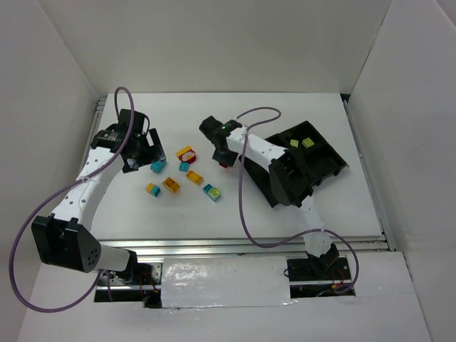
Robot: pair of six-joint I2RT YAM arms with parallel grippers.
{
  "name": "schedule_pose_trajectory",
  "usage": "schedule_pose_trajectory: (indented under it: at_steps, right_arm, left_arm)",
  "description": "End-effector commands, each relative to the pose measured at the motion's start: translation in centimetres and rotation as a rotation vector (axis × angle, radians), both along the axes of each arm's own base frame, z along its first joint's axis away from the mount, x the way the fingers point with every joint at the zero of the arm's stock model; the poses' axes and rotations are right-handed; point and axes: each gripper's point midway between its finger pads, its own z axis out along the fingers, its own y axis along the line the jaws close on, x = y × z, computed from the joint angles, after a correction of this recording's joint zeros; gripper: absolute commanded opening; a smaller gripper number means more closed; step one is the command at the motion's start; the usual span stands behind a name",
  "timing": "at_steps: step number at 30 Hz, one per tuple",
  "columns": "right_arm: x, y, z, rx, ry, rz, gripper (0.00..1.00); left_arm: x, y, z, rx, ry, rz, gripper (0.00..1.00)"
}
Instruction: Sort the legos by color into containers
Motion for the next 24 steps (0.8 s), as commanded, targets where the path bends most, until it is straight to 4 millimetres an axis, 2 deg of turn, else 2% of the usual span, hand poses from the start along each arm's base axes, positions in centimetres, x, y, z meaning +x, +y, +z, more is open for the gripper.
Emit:
schedule_pose_trajectory:
  at_steps: [1, 2, 3, 4, 5, 6, 7, 10, 13, 15, 16, 18, 21, 22, 24]
  right_arm:
    - [4.1, -4.4, 8.6, 0.008, -0.177, -0.04, 0.0]
    - [3.7, -6.1, 8.2, -0.019, -0.161, -0.03, 0.0]
    - [3.7, -7.6, 10.5, 0.001, -0.196, -0.044, 0.0]
    - [4.1, -10.5, 10.7, -0.012, -0.194, -0.095, 0.0]
    - [3.2, -12.5, 9.5, -0.045, -0.156, -0.112, 0.0]
    - [2.9, -14.1, 10.8, -0.041, -0.179, -0.136, 0.0]
    - [2.6, -16.2, 9.9, -0.066, -0.161, -0.152, 0.02]
    - [2.4, -18.5, 10.2, -0.07, -0.174, -0.174, 0.06]
    - [2.5, -19.5, 9.5, -0.099, -0.152, -0.169, 0.14]
    - [2.8, -19.6, 8.8, -0.108, -0.135, -0.164, 0.18]
    - [3.0, -19.5, 8.9, -0.109, -0.136, -0.158, 0.23]
    - [3.2, -19.5, 9.0, -0.11, -0.137, -0.156, 0.24]
    - [3.4, -19.3, 9.5, -0.094, -0.157, -0.154, 0.63]
    - [3.5, -19.3, 9.7, -0.091, -0.161, -0.155, 0.72]
    - [3.5, -19.0, 10.1, -0.09, -0.166, -0.142, 0.78]
  left_arm:
    - [1.0, -0.1, 1.4, -0.001, -0.053, -0.028, 0.99]
    - [1.1, -0.2, 1.4, -0.004, -0.055, -0.031, 1.0]
    - [1.2, -0.5, 1.4, -0.014, -0.053, -0.046, 0.99]
    - [1.4, -0.7, 1.1, -0.018, -0.048, -0.051, 1.0]
    - [1.6, -0.7, 1.0, -0.02, -0.043, -0.049, 1.0]
    - [1.6, -0.9, 1.0, -0.028, -0.041, -0.048, 1.0]
    - [1.9, -0.9, 0.9, -0.032, -0.042, -0.046, 1.0]
    - [2.5, -1.1, 1.0, -0.038, -0.043, -0.039, 1.0]
    - [3.1, -1.2, 1.1, -0.04, -0.044, -0.039, 1.0]
    - [3.3, -1.3, 1.3, -0.04, -0.042, -0.039, 1.0]
    - [3.4, -1.3, 1.2, -0.038, -0.036, -0.041, 1.0]
    - [3.6, -1.3, 1.3, -0.035, -0.036, -0.042, 0.99]
    - [3.6, -1.1, 1.3, -0.026, -0.036, -0.039, 1.0]
    - [3.6, -1.0, 1.3, -0.023, -0.035, -0.038, 0.99]
    - [3.5, -1.0, 1.1, -0.019, -0.029, -0.036, 0.99]
